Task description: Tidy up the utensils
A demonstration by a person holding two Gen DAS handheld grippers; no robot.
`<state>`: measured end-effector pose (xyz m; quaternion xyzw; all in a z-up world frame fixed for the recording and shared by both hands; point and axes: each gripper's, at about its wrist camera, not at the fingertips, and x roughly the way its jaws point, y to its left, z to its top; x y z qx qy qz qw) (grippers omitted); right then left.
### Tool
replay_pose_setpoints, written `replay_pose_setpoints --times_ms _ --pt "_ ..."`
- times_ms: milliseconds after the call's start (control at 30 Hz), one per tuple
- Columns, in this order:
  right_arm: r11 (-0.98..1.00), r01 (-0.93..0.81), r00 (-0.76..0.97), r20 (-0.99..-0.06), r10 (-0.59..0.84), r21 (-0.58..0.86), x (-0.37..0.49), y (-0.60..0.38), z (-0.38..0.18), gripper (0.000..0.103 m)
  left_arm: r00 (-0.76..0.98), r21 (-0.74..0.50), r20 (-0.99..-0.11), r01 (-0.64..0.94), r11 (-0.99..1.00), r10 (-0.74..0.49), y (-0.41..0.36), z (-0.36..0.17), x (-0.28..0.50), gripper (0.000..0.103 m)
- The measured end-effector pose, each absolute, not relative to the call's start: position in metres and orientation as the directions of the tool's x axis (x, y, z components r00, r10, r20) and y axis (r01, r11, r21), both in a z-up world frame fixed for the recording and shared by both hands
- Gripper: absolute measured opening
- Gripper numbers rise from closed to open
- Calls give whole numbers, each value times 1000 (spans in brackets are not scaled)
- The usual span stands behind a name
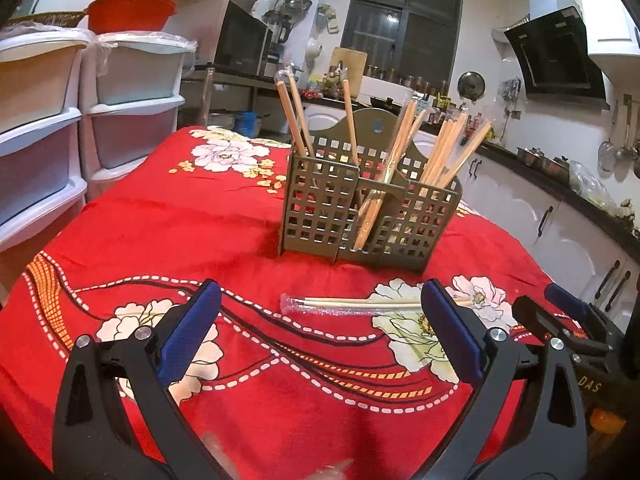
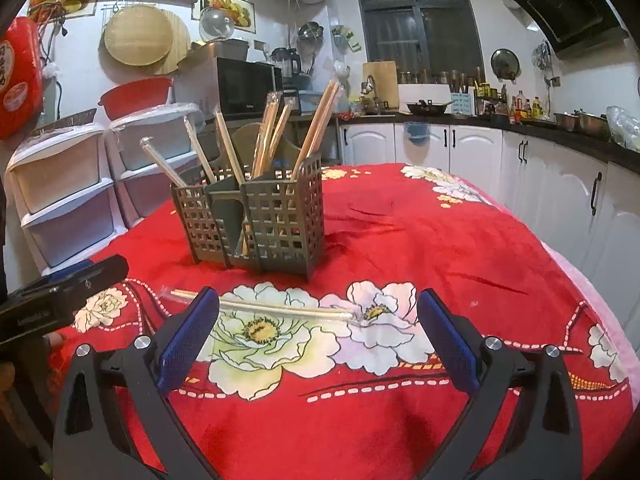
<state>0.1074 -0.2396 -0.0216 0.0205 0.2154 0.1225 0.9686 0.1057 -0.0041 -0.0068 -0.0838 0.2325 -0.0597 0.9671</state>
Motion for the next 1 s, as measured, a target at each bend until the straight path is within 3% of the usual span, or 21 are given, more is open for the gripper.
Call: replay_pose_setpoints --times_ms 1000 --pt "972 -214 882 -407 237 101 106 -243 -22 96 893 -156 -429 77 985 -138 -9 -5 104 91"
